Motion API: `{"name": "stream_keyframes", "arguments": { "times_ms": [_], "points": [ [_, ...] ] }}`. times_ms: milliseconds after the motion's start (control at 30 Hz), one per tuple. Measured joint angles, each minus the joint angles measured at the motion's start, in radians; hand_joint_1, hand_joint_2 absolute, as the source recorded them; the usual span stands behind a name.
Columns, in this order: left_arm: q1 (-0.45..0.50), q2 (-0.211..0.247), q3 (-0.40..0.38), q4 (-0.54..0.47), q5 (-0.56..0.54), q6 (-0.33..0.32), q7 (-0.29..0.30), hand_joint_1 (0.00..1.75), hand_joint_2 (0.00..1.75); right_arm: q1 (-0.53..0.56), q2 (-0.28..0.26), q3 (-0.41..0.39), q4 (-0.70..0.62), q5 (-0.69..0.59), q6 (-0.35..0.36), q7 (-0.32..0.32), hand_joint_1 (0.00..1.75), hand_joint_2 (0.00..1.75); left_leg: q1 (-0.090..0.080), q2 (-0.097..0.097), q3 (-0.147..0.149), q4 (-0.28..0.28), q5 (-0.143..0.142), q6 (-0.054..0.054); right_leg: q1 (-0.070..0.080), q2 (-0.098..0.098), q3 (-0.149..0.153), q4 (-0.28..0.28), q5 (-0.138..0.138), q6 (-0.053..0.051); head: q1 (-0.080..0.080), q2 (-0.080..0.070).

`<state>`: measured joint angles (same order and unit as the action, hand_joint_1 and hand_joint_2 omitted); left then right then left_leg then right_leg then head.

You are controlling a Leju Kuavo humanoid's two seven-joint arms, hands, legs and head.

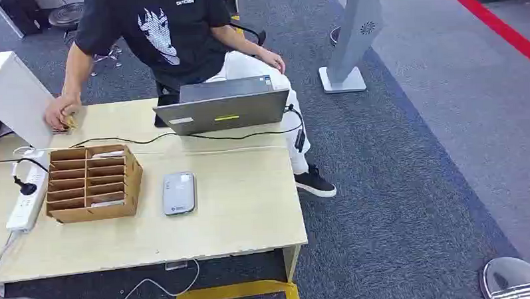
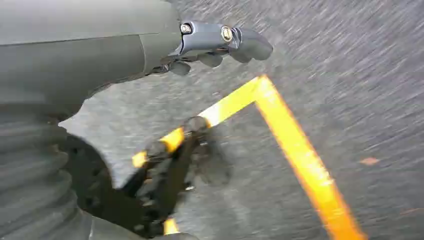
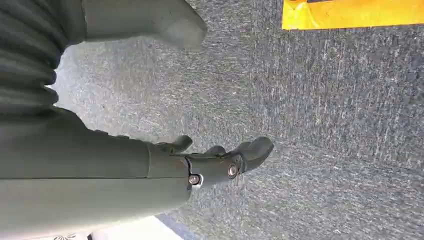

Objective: Pass the card to the sensor for recognition and then transmit it.

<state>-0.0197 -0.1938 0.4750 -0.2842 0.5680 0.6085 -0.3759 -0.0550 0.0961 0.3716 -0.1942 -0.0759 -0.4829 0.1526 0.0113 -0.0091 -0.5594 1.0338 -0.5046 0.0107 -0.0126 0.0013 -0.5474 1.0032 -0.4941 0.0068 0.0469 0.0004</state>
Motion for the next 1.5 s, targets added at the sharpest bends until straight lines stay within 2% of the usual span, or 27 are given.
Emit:
{"name": "stream_keyframes", "arguments": {
  "times_ms": [133,300,367,533,700,900,967,1333,1500],
  "points": [
    [0.002,-0.010,0.075,-0.036,0.011,0.019,-0.119,0.00,1.75,-0.003,0.003,0.009,0.003,0.008,-0.005,-0.007,0.00,1.75,0.000,0.000,0.000,0.000,0.000,0.000,0.000,0.000,0.000,0.000,0.000,0.000,0.000,0.000],
    [0.013,-0.020,0.177,-0.110,-0.005,-0.023,-0.219,0.00,1.75,-0.005,0.005,0.012,0.005,0.012,-0.007,-0.016,0.00,1.75,0.000,0.000,0.000,0.000,0.000,0.000,0.000,0.000,0.000,0.000,0.000,0.000,0.000,0.000],
    [0.023,-0.035,0.209,-0.163,-0.036,-0.036,-0.238,0.00,1.75,-0.006,0.005,0.012,0.007,0.012,-0.010,-0.019,0.00,1.75,0.000,0.000,0.000,0.000,0.000,0.000,0.000,0.000,0.000,0.000,0.000,0.000,0.000,0.000],
    [0.059,-0.078,0.259,-0.330,-0.127,-0.040,-0.231,0.00,1.75,-0.006,0.005,0.014,0.009,0.012,-0.018,-0.021,0.00,1.75,0.000,0.000,0.000,0.000,0.000,0.000,0.000,0.000,0.000,0.000,0.000,0.000,0.000,0.000],
    [0.110,-0.106,0.249,-0.505,-0.167,-0.007,-0.226,0.00,1.75,-0.006,0.006,0.014,0.010,0.010,-0.021,-0.025,0.00,1.75,0.000,0.000,0.000,0.000,0.000,0.000,0.000,0.000,0.000,0.000,0.000,0.000,0.000,0.000],
    [0.179,-0.128,0.203,-0.717,-0.191,0.033,-0.246,0.00,1.75,-0.006,0.008,0.014,0.012,0.007,-0.026,-0.026,0.00,1.75,0.000,0.000,0.000,0.000,0.000,0.000,0.000,0.000,0.000,0.000,0.000,0.000,0.000,0.000],
    [0.192,-0.130,0.191,-0.763,-0.195,0.040,-0.247,0.00,1.75,-0.006,0.008,0.014,0.012,0.005,-0.027,-0.027,0.00,1.75,0.000,0.000,0.000,0.000,0.000,0.000,0.000,0.000,0.000,0.000,0.000,0.000,0.000,0.000],
    [0.321,-0.151,0.055,-1.185,-0.264,0.075,-0.301,0.00,1.75,-0.007,0.011,0.014,0.014,0.005,-0.035,-0.031,0.00,1.75,0.000,0.000,0.000,0.000,0.000,0.000,0.000,0.000,0.000,0.000,0.000,0.000,0.000,0.000],
    [0.343,-0.155,0.035,-1.314,-0.297,0.083,-0.316,0.00,1.75,-0.007,0.011,0.014,0.014,0.006,-0.035,-0.031,0.00,1.75,0.001,0.000,0.000,0.000,0.000,0.000,0.000,0.000,0.000,0.000,0.000,0.000,0.001,0.000]
  ]
}}
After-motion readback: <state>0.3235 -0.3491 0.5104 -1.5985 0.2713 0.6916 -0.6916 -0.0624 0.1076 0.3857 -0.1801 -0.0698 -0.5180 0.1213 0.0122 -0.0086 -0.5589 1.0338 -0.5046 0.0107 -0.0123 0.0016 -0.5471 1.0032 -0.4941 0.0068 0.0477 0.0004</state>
